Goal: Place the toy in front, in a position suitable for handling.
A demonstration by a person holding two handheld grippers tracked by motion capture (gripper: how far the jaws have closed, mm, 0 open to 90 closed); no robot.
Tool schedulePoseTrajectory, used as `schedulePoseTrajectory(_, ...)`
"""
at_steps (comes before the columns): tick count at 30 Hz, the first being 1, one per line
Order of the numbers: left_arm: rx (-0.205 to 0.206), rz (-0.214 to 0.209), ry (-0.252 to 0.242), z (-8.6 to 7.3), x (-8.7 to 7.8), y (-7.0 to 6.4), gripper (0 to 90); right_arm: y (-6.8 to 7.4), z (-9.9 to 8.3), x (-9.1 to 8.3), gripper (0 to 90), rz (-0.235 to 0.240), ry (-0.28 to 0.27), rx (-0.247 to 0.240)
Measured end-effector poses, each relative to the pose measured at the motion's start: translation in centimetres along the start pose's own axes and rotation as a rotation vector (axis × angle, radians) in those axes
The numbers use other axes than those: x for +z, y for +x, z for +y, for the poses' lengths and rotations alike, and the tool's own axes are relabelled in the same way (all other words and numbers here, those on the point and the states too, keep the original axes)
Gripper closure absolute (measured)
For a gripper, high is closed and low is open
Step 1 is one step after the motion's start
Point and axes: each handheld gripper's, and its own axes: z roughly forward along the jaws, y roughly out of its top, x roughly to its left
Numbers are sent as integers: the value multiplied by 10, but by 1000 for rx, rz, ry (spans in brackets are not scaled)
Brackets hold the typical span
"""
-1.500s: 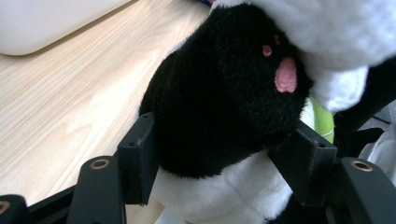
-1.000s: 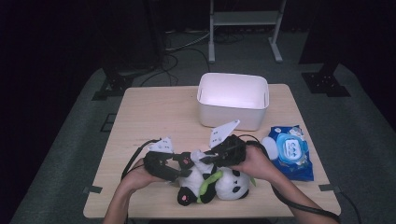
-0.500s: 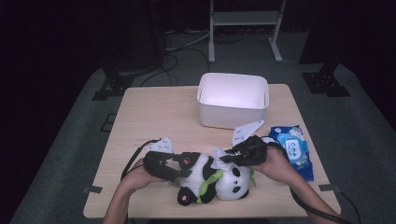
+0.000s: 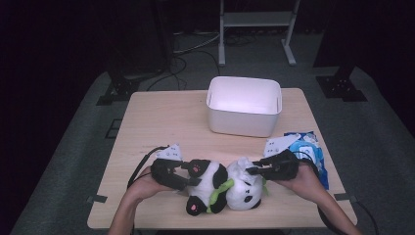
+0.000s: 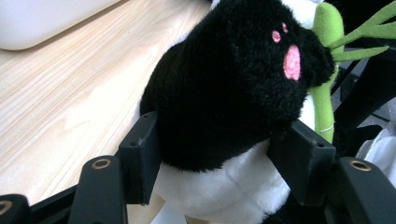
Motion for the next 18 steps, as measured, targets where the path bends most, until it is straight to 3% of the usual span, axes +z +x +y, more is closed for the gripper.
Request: schedulePoseTrajectory(18,-5,-2,3,1,0,1,367,-6,-50,-10,778,-14,-45,120)
